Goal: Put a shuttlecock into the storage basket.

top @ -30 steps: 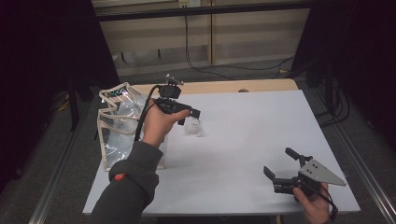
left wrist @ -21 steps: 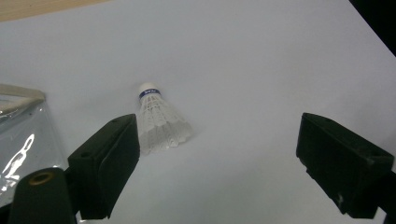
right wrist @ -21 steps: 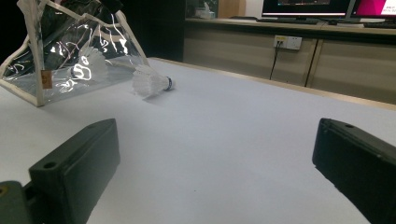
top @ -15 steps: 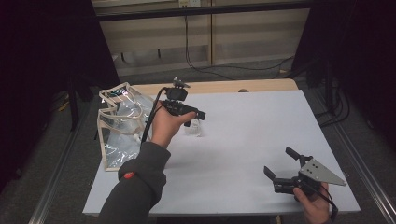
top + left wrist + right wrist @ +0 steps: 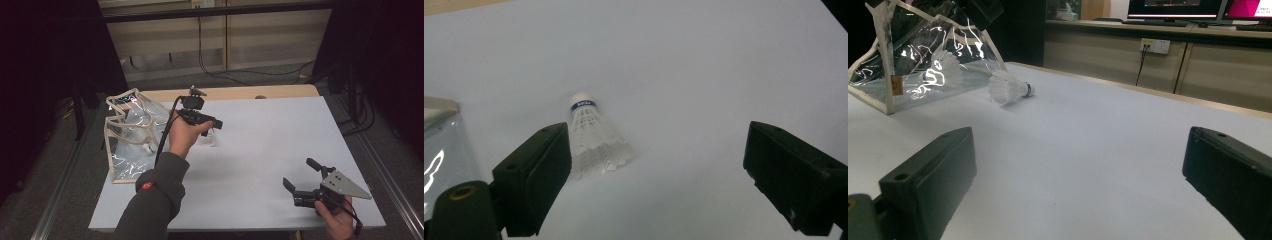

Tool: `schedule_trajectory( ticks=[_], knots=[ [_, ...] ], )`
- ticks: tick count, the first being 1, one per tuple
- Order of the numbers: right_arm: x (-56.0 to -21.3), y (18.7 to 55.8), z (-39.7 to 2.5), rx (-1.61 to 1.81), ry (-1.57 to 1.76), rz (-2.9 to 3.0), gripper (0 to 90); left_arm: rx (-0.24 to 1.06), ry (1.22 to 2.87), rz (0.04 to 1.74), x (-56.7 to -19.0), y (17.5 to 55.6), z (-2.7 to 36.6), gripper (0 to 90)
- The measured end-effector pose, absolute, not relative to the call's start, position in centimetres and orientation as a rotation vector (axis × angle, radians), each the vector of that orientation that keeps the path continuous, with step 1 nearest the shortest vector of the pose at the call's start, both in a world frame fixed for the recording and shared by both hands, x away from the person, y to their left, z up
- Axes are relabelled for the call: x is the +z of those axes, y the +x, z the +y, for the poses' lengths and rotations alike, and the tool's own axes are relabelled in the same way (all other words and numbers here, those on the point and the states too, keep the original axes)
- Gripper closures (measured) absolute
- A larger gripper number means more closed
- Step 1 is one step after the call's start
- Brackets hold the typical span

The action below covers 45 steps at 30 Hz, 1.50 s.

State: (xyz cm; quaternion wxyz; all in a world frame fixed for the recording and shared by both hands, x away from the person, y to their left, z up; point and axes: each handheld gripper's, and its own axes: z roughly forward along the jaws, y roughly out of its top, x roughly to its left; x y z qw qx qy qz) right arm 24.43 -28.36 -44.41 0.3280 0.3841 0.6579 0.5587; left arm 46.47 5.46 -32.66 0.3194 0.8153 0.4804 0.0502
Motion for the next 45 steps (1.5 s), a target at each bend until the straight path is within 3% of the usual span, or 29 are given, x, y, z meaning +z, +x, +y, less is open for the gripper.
schedule_trajectory(
  ticks=[45],
  knots=[
    [-44.4,24.5,-28.5,1.462,1.01,1.721,0.9,0.225,2.151,1.348,-37.1,49.2,5.1,15.6]
  ],
)
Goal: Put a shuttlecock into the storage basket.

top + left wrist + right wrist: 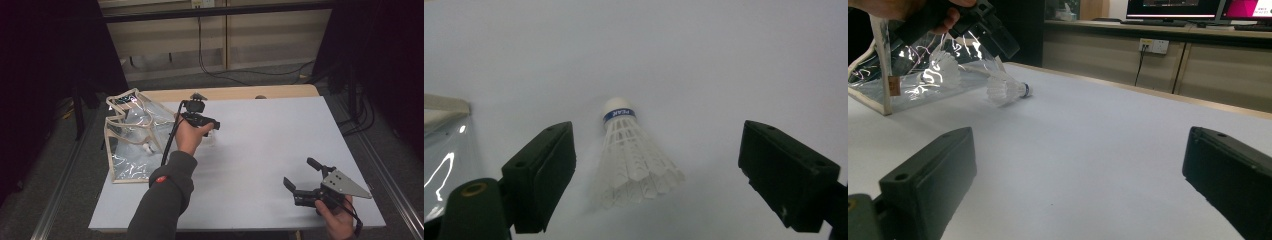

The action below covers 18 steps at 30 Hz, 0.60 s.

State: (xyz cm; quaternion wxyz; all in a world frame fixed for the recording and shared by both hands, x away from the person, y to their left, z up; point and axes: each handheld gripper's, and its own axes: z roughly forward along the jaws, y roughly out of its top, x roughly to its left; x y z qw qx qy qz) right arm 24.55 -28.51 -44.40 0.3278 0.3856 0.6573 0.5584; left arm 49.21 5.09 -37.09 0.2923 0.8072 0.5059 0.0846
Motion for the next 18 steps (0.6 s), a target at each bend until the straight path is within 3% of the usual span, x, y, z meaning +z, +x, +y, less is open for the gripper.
schedule_trajectory(
  ticks=[11,18],
  knots=[
    [-44.4,24.5,-28.4,1.461,1.004,1.724,0.9,0.24,2.135,1.378,-37.5,49.7,5.2,19.1],
    [-44.4,24.6,-28.5,1.463,1.01,1.723,0.9,0.223,2.132,1.39,-38.2,50.1,5.1,25.9]
  ],
)
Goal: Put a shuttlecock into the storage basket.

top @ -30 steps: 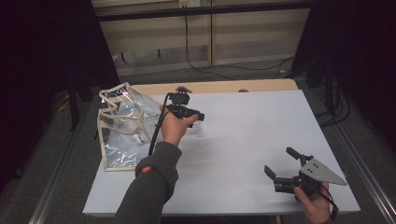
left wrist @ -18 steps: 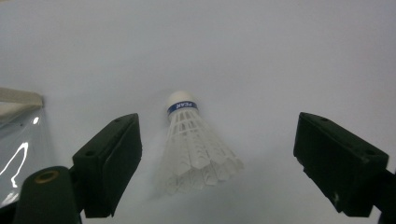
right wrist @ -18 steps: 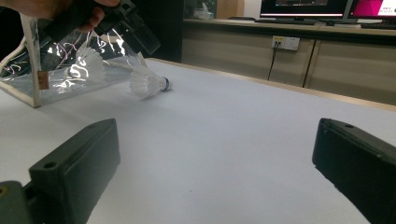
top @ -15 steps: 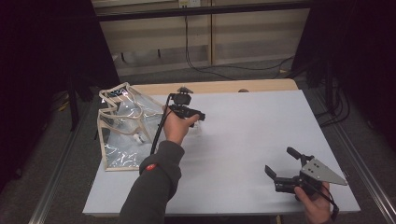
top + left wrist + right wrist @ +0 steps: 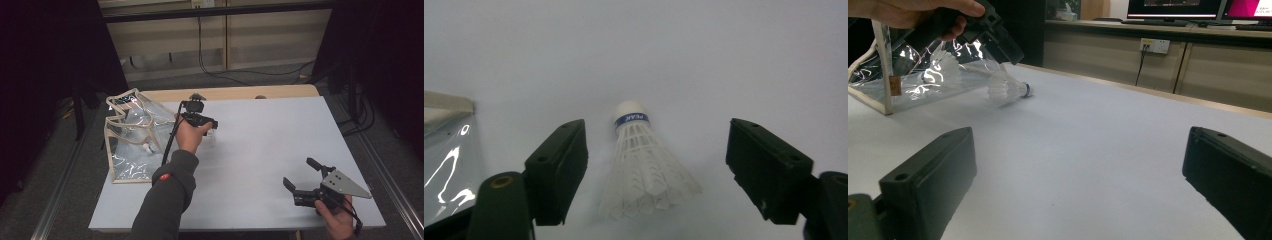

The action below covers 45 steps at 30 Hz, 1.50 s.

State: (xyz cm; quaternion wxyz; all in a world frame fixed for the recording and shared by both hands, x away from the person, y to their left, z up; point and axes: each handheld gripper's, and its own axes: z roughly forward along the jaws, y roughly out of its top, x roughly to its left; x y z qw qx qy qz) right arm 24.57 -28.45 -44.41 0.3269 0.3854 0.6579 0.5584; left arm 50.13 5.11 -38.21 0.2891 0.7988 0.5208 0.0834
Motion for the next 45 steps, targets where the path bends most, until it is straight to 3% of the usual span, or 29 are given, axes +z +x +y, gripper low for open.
schedule_trajectory(
  ticks=[5,7,17,26,31,35,45],
  knots=[
    [-44.4,24.6,-28.5,1.464,1.009,1.723,0.9,0.231,2.118,1.402,-39.0,50.6,4.9,30.1],
    [-44.4,24.6,-28.5,1.463,1.009,1.725,0.9,0.231,2.125,1.396,-39.4,50.8,4.7,37.2],
    [-44.4,24.6,-28.5,1.466,1.009,1.721,0.9,0.262,2.127,1.417,-41.1,51.8,4.4,46.1],
    [-44.5,24.6,-28.7,1.467,1.02,1.717,0.9,0.267,2.147,1.443,-42.6,52.4,3.9,47.4],
    [-44.4,24.6,-28.6,1.464,1.008,1.721,0.9,0.221,2.173,1.454,-43.3,52.4,3.6,55.5],
    [-44.4,24.6,-28.6,1.466,1.01,1.719,0.9,0.214,2.162,1.455,-43.0,52.2,3.6,63.8],
    [-44.4,24.6,-28.6,1.465,1.009,1.721,0.9,0.174,2.113,1.44,-40.7,51.2,4.7,65.1]
  ],
)
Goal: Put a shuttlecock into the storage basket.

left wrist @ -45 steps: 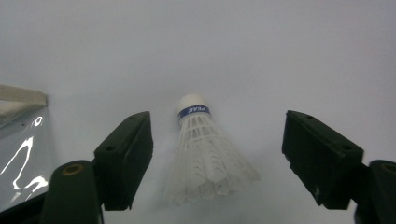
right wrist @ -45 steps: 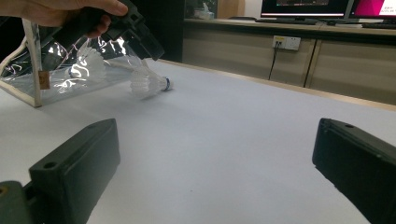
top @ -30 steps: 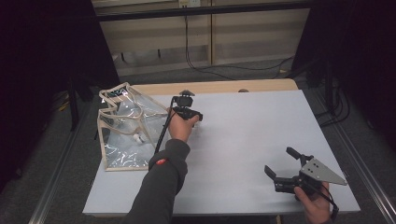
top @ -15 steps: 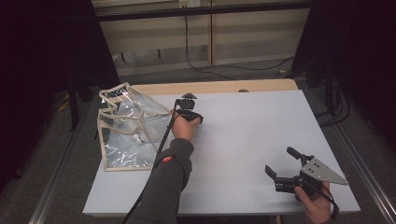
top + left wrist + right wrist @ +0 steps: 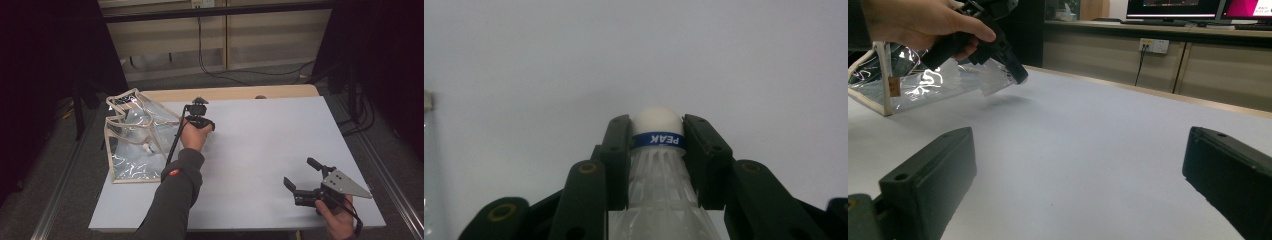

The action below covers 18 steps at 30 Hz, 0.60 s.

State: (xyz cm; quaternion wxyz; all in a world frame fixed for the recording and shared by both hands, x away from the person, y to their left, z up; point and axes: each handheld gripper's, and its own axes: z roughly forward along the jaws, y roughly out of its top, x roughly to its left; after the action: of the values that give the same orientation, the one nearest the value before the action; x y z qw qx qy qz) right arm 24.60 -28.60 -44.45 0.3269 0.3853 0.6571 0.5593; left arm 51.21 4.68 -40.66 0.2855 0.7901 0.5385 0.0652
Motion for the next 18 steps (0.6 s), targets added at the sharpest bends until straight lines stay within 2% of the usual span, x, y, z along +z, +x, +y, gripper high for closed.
schedule_trajectory(
  ticks=[3,18],
  knots=[
    [-44.5,24.6,-28.6,1.465,1.008,1.721,0.9,0.138,2.09,1.442,-40.0,50.8,5.0,65.1],
    [-44.4,24.5,-28.4,1.463,1.007,1.725,0.9,0.13,2.033,1.441,-36.1,49.4,7.3,65.2]
  ],
)
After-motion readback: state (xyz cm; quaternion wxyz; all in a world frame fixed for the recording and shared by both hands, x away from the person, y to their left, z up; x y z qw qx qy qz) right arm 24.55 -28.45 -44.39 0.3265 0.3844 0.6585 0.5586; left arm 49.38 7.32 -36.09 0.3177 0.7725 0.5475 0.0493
